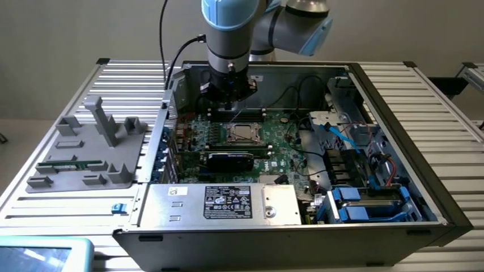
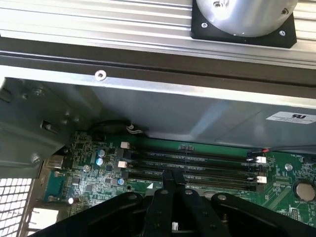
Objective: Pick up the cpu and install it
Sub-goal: 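Install the first cpu locking lever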
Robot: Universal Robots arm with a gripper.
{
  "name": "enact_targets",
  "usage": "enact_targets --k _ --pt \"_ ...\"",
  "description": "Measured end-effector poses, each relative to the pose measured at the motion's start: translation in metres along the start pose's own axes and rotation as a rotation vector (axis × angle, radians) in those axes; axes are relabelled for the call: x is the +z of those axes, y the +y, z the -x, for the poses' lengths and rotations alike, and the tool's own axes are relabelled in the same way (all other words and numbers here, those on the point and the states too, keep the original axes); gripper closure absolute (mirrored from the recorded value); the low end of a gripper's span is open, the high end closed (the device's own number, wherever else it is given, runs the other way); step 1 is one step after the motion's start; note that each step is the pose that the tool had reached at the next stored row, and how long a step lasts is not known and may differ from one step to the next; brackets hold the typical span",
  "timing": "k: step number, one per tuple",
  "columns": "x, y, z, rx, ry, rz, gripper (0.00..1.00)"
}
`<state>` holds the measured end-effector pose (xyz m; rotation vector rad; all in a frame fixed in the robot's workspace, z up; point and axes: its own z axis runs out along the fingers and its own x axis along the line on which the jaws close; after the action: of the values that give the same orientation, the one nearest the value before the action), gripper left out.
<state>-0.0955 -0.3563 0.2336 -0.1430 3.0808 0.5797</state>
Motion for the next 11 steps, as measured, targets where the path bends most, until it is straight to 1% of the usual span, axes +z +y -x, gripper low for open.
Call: enact_targets --k 2,5,6,8,11 --pt "0.003 -0.0013 0.0013 -0.015 0.0058 -0.0009 0.91" --pt "0.007 -0.003 0.0029 -0.043 0.0171 -0.0036 0.91" --pt "0.0071 -0.003 0.0029 -0.046 0.0183 -0.0037 0.91" --pt "0.0072 -0.0031 0.0029 -0.046 0.0185 -0.0038 0.91" --pt "0.0097 -0.0041 0.0032 -0.047 0.0173 -0.0037 0.91"
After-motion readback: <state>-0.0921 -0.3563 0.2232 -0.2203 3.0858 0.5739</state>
